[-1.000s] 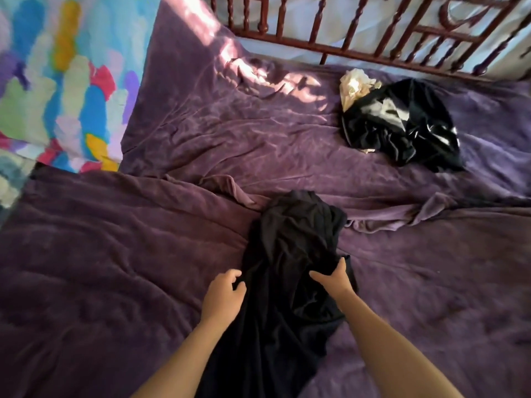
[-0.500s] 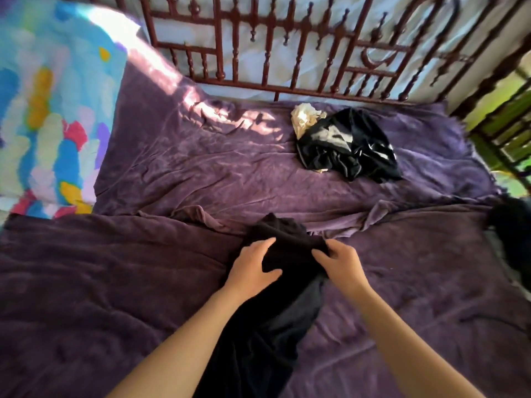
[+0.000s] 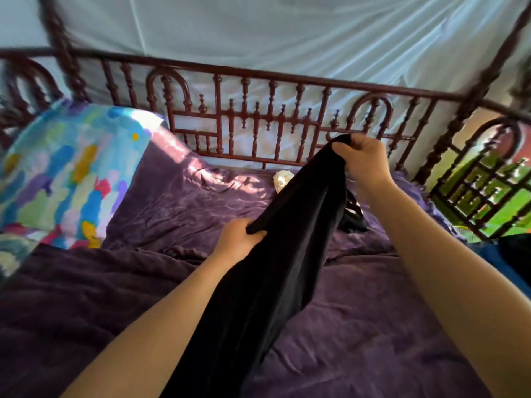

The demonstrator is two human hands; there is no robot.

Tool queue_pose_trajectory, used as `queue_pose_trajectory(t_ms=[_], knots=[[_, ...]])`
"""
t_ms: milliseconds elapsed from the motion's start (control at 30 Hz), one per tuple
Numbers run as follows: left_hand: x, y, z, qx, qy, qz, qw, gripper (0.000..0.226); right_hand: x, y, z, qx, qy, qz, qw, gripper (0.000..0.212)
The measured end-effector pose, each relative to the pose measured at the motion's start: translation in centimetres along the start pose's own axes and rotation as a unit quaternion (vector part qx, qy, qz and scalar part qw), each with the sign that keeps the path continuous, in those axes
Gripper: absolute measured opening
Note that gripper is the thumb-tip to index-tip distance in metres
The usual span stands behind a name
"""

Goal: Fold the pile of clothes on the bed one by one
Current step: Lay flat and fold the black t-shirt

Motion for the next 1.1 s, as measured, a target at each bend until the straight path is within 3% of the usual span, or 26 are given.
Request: queue_pose_trajectory(t_ms=[133,233,333,433,600,733,800,900,1033,1100], knots=[[-5.1,-6.1,1.8,0.050,-0.116,-0.041,0.991,0.013,-2.9,4.0,1.8,-0.030,-0.064,0.066,0.995,0.021],[-8.4,-10.4,2.8,0.117,-0.160,-0.028,0.980,0.007,-4.6,6.9,2.7,-0.058,-0.091,0.093,0.990,0.021],[-9.4,-12.4,3.3,0.149,-0.171,-0.046,0.973,0.007,-5.9,8.6,3.3,-0.083,-0.104,0.101,0.986,0.021],[-7.7,-11.0,3.4,0.113,-0.133,-0.021,0.984,0.025,-6.6,7.8,3.4,-0.082,-0.142,0.074,0.984,0.020],[-3.1,-2.2,0.8,-0.010,-0.027,0.057,0.998,0.032,-8.9,-2.3,1.6,0.046,-0.228,-0.051,0.971,0.016],[-0.7,5.1,-2.1,-0.103,0.041,0.087,0.990,0.037,-11.0,-15.3,-5.4,0.268,-0.297,-0.135,0.906,0.033],[0.3,7.7,-3.1,-0.128,0.074,0.109,0.983,0.036,-10.9,-20.3,-10.0,0.354,-0.275,-0.173,0.877,0.034],[1.7,10.1,-4.5,-0.155,0.125,0.137,0.970,0.036,-9.5,-23.8,-15.3,0.401,-0.187,-0.227,0.868,0.029],[4.3,11.2,-6.4,-0.184,0.157,0.133,0.961,0.033,-6.5,-21.9,-18.4,0.355,-0.035,-0.285,0.890,0.014],[6.0,10.5,-7.5,-0.276,0.182,0.034,0.943,0.036,-4.3,-19.7,-19.3,0.297,0.077,-0.311,0.900,0.011]])
Point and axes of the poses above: each hand's wrist, its own z-axis towards the middle knuckle, its own x-axis out of the palm, y = z × x, the point moved 1 cm from there along z, towards the middle knuckle, and after that the axes turned 7 degrees about -y, right-handed, at the moved point
